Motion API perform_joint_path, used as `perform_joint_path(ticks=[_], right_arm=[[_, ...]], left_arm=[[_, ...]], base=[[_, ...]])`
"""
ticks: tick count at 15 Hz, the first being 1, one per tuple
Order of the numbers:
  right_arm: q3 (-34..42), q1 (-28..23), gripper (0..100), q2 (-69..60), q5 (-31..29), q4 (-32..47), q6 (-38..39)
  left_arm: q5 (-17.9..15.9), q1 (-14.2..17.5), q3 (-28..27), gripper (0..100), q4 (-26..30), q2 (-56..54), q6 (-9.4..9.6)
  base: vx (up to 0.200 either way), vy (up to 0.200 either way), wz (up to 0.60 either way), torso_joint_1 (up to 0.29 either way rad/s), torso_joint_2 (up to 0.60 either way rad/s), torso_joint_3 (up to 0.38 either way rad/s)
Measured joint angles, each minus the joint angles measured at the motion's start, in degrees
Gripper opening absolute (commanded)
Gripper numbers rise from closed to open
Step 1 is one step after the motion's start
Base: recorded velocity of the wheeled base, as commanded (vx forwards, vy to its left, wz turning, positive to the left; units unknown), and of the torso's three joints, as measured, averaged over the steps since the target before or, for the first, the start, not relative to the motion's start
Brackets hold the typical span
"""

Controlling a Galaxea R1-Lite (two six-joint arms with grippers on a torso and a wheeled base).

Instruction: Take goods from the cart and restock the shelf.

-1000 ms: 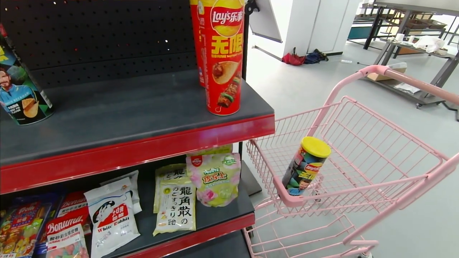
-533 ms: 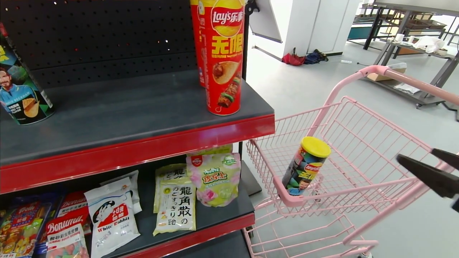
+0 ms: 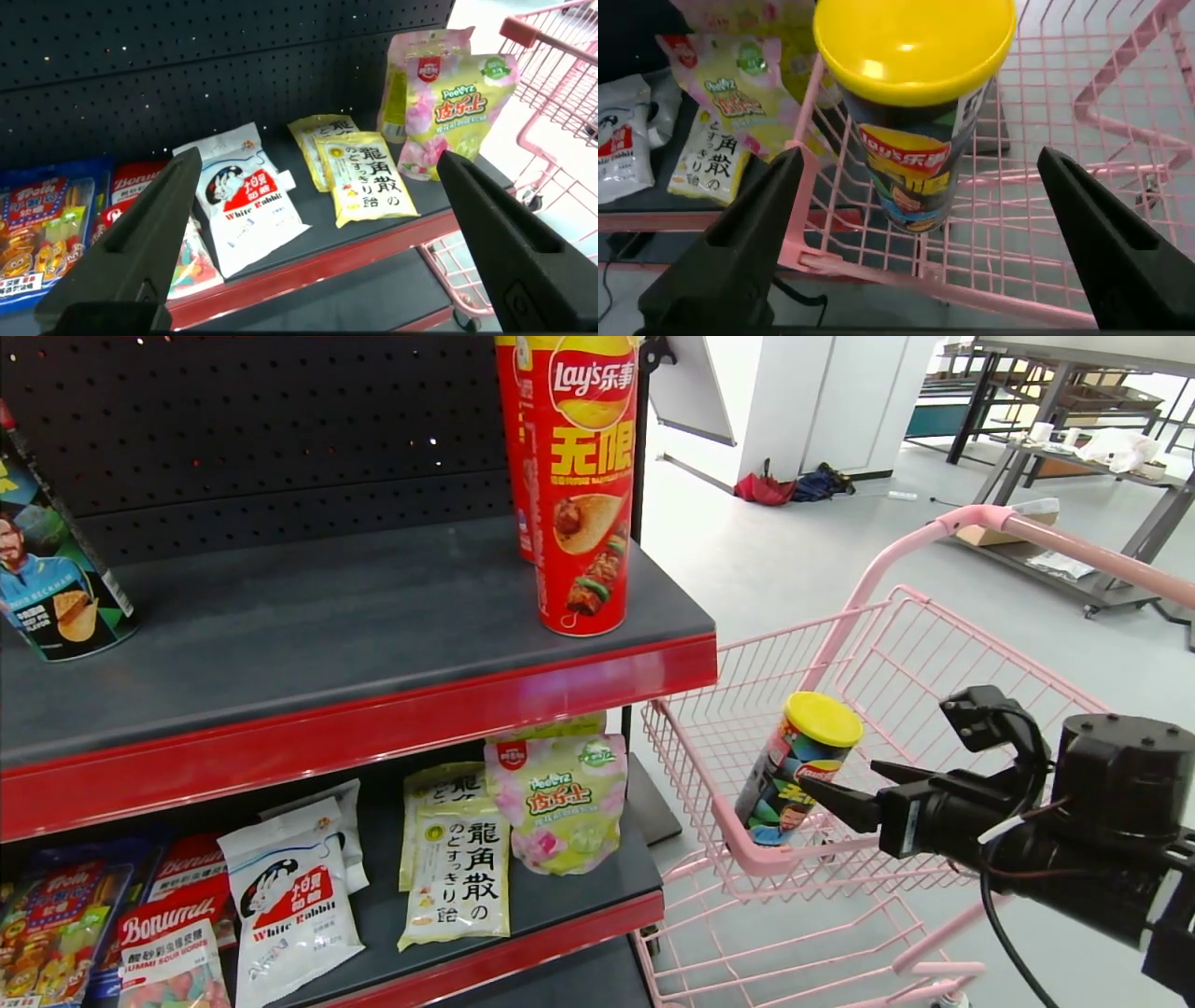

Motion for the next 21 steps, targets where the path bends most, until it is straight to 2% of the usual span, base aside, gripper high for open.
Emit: perform_joint_path(ticks=[13, 18, 21], right_arm=[[-8.8, 0.1, 100, 13.9, -0.4, -0.3, 6.0], [-10.0, 0.1, 100, 17.9, -0.6, -7.8, 5.8], [-10.4, 0.5, 100, 19.7, -0.6, -8.1, 5.7]], left_arm=[[0.0, 0.0, 0.0, 100, 0.0, 0.0, 0.05], [0.0, 0.0, 0.0, 100, 0.0, 0.0, 0.89], [0.0, 0.0, 0.0, 100, 0.0, 0.0, 0.93]], base=[[0.000, 0.000, 0.00, 0.000, 0.00, 0.000], [0.000, 0.000, 0.00, 0.000, 0.00, 0.000], [0.000, 0.000, 0.00, 0.000, 0.00, 0.000]])
